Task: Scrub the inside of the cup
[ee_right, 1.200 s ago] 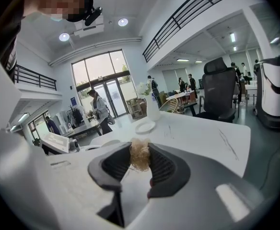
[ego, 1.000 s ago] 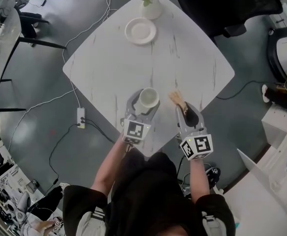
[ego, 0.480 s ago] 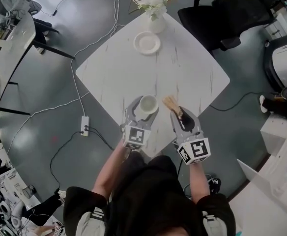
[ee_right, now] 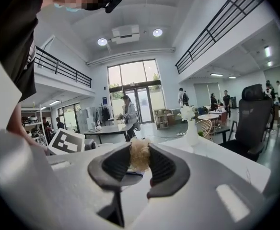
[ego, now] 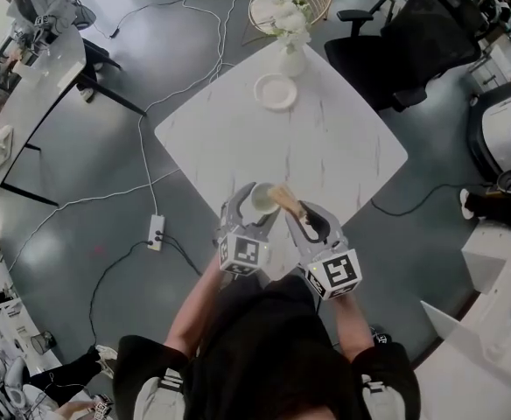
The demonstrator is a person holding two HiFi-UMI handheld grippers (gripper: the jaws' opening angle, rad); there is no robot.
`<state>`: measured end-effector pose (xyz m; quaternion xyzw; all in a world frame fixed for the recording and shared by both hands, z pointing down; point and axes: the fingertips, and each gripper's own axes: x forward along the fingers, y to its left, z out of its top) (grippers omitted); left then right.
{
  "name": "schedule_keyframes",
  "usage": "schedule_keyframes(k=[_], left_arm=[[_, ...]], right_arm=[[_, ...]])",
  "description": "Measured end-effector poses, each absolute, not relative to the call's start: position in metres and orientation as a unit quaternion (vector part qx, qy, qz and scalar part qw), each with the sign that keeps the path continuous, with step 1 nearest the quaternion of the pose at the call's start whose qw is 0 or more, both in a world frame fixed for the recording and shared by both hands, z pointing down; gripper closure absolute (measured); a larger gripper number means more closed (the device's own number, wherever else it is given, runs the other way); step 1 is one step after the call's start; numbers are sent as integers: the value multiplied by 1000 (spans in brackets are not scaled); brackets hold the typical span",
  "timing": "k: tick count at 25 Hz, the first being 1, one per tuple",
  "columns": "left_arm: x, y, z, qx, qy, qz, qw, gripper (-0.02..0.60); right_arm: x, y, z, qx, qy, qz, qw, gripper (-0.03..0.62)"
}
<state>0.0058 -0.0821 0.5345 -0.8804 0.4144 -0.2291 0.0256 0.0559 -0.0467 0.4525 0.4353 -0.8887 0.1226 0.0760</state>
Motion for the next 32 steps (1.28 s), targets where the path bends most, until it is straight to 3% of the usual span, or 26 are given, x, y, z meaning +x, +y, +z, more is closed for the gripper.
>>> schedule_keyframes(k=[13, 32], left_arm=[[-16, -52, 519, -877, 407, -246, 72, 265], [-3, -25, 519, -861, 389, -289, 154, 267]], right_arm=[[-1, -20, 465, 384, -903, 132, 143, 487], [-7, -5, 495, 369, -890, 169, 206, 487]])
